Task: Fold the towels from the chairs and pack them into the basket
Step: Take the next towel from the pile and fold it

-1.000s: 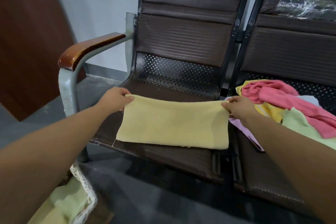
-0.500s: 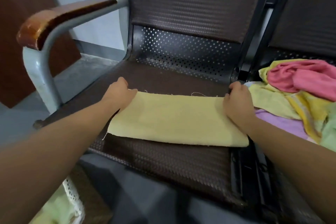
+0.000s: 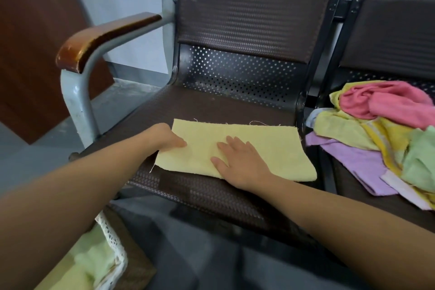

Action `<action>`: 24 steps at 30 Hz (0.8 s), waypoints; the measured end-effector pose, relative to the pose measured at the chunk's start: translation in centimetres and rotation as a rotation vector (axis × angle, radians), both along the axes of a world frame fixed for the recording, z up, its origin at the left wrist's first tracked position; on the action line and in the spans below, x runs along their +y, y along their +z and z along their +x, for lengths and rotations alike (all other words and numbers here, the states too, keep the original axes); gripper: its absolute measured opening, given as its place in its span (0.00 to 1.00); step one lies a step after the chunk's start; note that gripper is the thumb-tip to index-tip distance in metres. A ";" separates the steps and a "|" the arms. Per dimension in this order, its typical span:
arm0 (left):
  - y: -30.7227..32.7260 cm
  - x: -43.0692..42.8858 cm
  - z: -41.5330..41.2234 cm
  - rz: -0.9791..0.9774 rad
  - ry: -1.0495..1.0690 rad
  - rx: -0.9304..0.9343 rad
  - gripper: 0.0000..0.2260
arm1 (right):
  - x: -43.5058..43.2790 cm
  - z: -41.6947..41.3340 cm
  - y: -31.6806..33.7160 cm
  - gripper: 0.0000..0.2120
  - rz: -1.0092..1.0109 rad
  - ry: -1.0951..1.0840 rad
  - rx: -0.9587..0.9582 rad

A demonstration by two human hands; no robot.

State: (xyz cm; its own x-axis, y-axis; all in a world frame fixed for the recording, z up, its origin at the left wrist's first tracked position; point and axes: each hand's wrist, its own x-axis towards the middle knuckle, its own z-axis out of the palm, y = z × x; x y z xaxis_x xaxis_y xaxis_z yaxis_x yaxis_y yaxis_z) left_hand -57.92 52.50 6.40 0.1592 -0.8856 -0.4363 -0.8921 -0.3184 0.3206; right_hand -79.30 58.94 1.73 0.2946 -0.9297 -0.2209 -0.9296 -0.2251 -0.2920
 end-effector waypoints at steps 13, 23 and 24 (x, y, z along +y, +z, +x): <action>3.1 2.2 -3.5 -0.407 -0.131 0.184 0.09 | -1.0 -0.8 2.7 0.23 0.257 -0.483 -0.853; 3.3 3.2 -6.8 -0.274 -0.419 0.364 0.08 | -2.5 -4.0 2.6 0.14 0.337 -0.902 -1.081; 2.5 3.2 -6.5 -0.295 -0.418 0.304 0.07 | -2.4 -3.9 2.6 0.10 0.271 -0.883 -0.991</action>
